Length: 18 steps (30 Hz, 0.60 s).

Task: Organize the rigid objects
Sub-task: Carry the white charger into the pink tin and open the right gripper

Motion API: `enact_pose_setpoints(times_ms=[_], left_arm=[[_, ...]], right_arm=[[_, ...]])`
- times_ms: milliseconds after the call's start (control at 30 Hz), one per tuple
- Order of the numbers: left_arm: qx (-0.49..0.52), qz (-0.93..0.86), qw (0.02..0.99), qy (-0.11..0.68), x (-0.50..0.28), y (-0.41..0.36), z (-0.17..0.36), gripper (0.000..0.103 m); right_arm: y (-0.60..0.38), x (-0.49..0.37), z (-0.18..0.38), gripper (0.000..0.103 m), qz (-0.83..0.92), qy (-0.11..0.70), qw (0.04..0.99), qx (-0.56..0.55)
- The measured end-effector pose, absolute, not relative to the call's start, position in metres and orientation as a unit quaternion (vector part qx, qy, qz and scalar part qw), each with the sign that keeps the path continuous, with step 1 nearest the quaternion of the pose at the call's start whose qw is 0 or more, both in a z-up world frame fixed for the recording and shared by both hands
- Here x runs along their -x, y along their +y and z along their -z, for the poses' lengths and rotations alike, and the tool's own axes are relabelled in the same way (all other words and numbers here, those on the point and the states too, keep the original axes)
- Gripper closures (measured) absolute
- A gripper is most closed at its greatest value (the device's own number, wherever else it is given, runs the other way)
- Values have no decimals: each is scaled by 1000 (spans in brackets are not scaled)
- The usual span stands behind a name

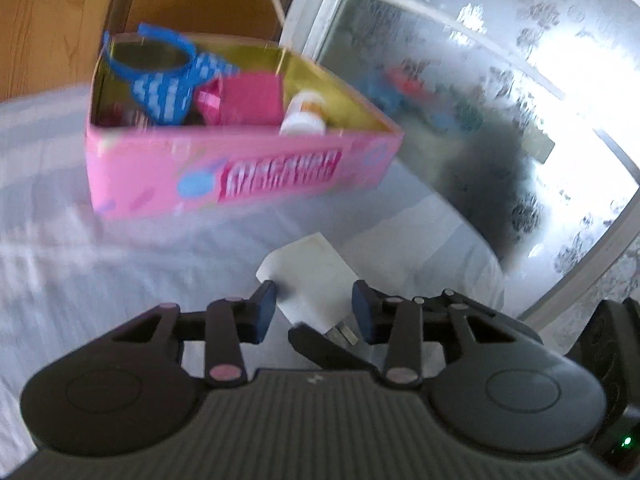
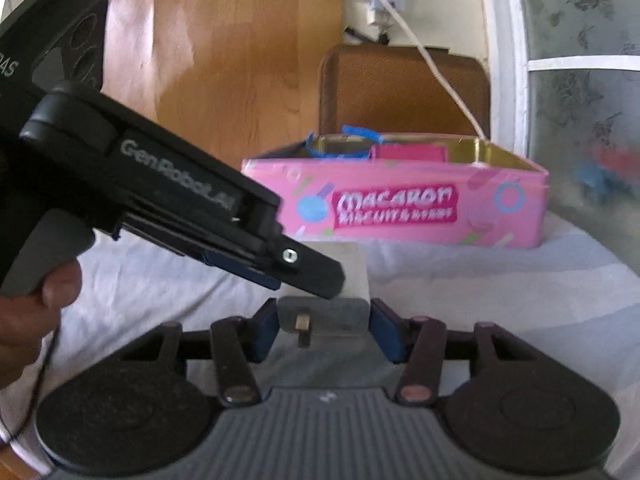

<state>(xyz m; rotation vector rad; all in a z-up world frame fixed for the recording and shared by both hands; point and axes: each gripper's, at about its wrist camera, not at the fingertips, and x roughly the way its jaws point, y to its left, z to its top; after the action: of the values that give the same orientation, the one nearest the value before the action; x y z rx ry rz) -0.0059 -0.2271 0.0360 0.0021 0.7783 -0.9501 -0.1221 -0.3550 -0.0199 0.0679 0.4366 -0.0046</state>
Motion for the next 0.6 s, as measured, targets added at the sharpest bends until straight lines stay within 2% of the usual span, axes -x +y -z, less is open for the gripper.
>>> enact_pose_setpoints(times_ms=[133,333,600], left_arm=[[3,450,832,324,-8,-234,-66,59],[2,440,845,305,-41,-258,-91,59],[-2,431,834,344,-107,-310,-88,59]], right_arm=[[-363,109,-7,54,12,175,984,-34],[-380,69,-36,54,15,153,988,-27],[-433,-8,-52,54,11,230,971,-67]])
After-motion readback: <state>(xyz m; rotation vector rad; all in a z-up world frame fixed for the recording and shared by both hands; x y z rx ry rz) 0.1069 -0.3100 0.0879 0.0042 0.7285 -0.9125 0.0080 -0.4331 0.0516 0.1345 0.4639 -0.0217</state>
